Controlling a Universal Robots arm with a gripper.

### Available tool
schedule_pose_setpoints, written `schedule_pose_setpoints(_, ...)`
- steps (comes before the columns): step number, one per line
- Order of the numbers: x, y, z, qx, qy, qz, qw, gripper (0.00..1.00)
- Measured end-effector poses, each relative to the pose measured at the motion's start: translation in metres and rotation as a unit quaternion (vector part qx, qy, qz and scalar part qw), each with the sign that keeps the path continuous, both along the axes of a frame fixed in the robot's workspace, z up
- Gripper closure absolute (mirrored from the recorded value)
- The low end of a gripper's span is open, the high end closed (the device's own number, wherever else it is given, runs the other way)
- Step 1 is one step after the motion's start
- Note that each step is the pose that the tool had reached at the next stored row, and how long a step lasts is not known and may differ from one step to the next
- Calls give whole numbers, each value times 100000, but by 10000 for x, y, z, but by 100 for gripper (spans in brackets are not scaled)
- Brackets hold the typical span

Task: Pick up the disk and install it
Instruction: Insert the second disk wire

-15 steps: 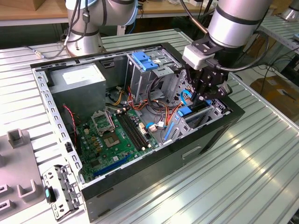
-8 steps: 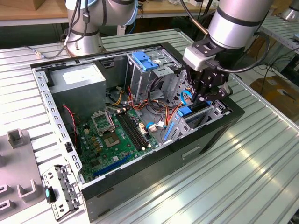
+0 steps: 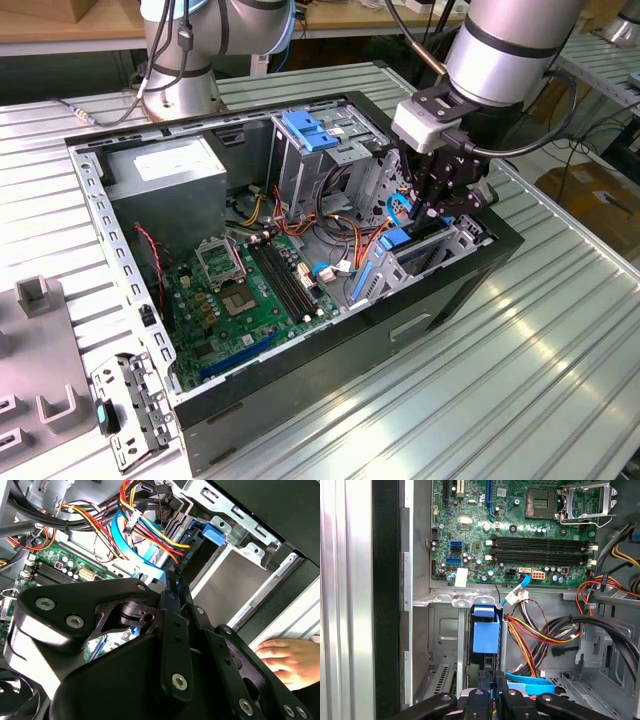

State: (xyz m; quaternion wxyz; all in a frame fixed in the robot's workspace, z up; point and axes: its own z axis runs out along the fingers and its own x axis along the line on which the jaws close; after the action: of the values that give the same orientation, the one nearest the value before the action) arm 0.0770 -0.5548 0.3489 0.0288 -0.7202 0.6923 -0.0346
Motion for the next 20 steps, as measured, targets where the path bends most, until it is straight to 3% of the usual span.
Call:
schedule_pose_setpoints(10,0,0,-1,-3,1,3,100000,84)
schedule_pose_setpoints(13,-1,-6,-1,613,-34,-2,99998,84)
schedule_pose_setpoints(15,0,-36,-1,1767,-52,1,99984,84)
schedule_pose_setpoints(20,0,-70,-6,2022,-49,-11,99980,84)
